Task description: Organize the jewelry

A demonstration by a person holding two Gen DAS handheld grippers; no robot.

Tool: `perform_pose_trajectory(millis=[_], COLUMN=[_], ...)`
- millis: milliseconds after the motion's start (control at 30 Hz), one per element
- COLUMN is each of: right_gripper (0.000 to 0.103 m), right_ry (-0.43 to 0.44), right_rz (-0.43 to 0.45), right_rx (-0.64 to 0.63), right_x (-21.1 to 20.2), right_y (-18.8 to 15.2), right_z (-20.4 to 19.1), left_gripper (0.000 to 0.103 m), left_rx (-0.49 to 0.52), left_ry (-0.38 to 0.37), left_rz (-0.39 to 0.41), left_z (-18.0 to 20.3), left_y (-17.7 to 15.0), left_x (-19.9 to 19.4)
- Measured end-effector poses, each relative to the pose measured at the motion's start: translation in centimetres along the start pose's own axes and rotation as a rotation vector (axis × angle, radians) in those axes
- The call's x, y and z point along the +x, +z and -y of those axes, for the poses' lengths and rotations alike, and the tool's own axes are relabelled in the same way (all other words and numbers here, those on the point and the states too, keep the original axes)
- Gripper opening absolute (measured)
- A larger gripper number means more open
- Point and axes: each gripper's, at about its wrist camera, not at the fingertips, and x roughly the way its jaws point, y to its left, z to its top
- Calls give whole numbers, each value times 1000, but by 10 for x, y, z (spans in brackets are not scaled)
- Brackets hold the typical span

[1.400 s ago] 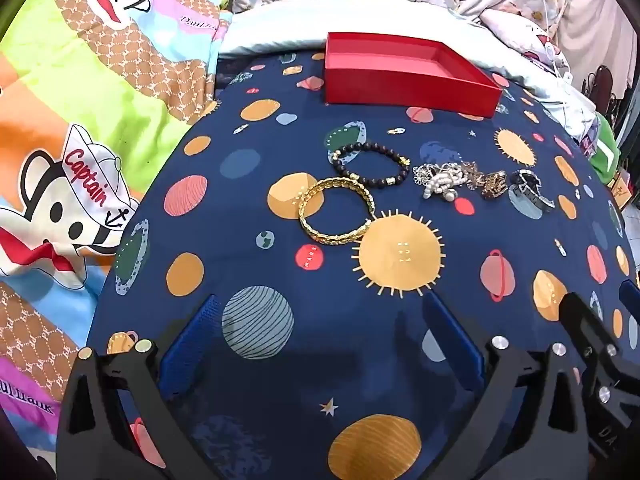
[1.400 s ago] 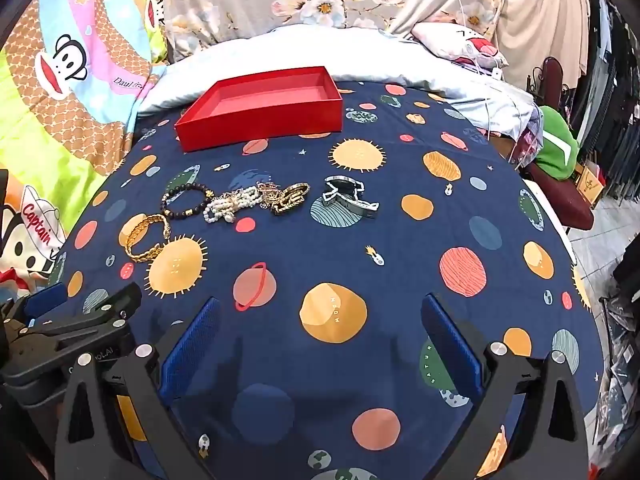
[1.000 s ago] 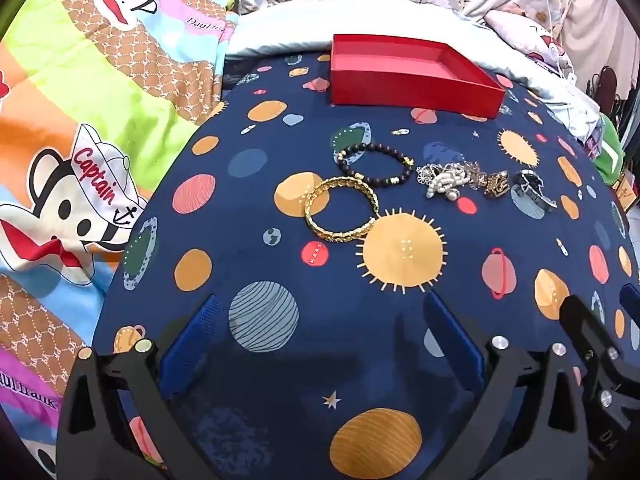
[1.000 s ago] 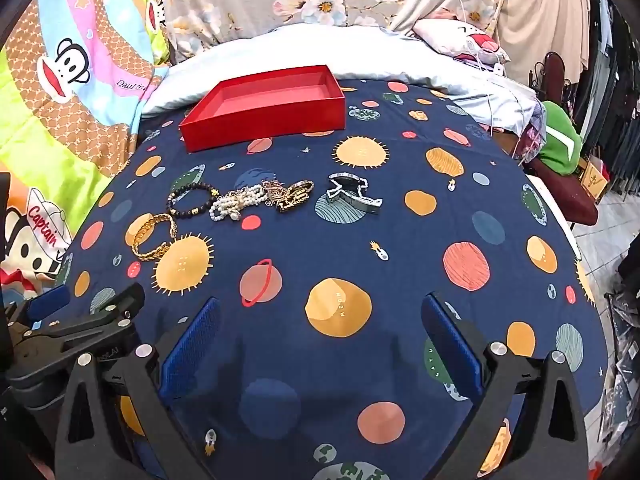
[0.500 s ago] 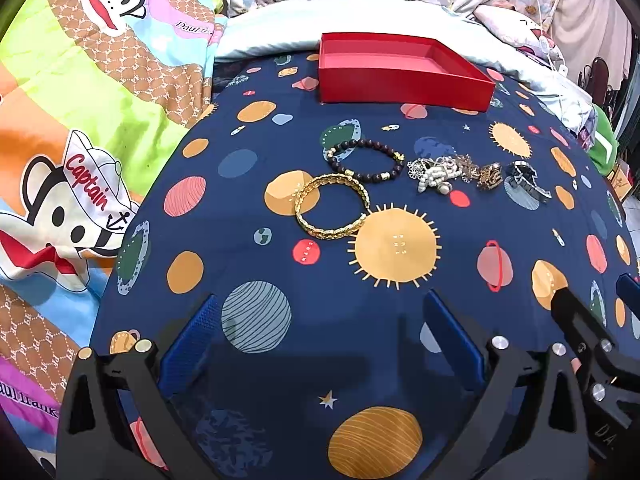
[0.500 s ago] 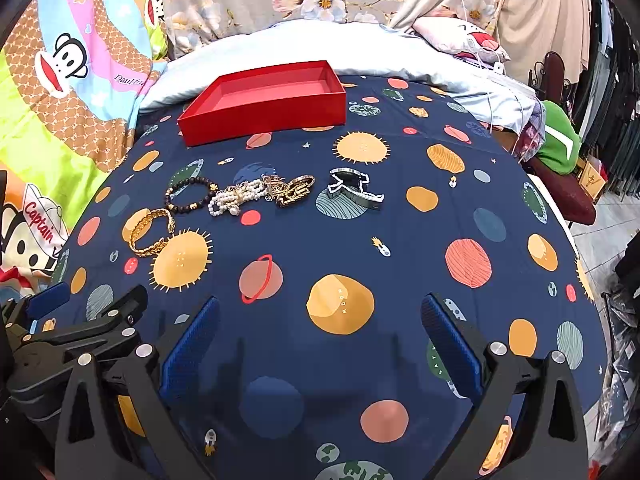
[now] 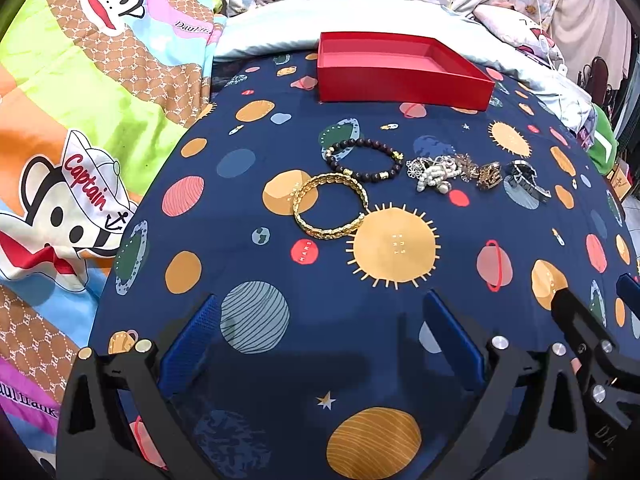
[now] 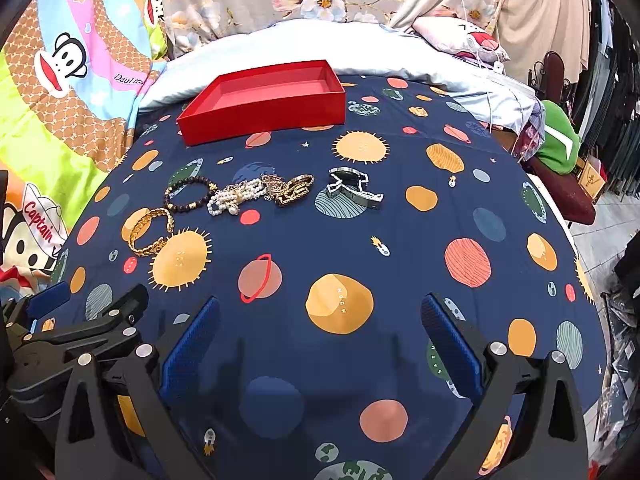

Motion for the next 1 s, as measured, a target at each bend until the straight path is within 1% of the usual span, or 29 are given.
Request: perform_pose_trajectory(millis=[1000], right_gripper=[98], right_ry=[5], right_rz=[-12], right_rx=[4], right_x=[5], right_y=[-5], right_z=[-2], left_gripper=[98], left_rx=[-8], left_ry=[-1], left_rz=[-12], left_z=[-1], left_y=[-5], left_x=[6])
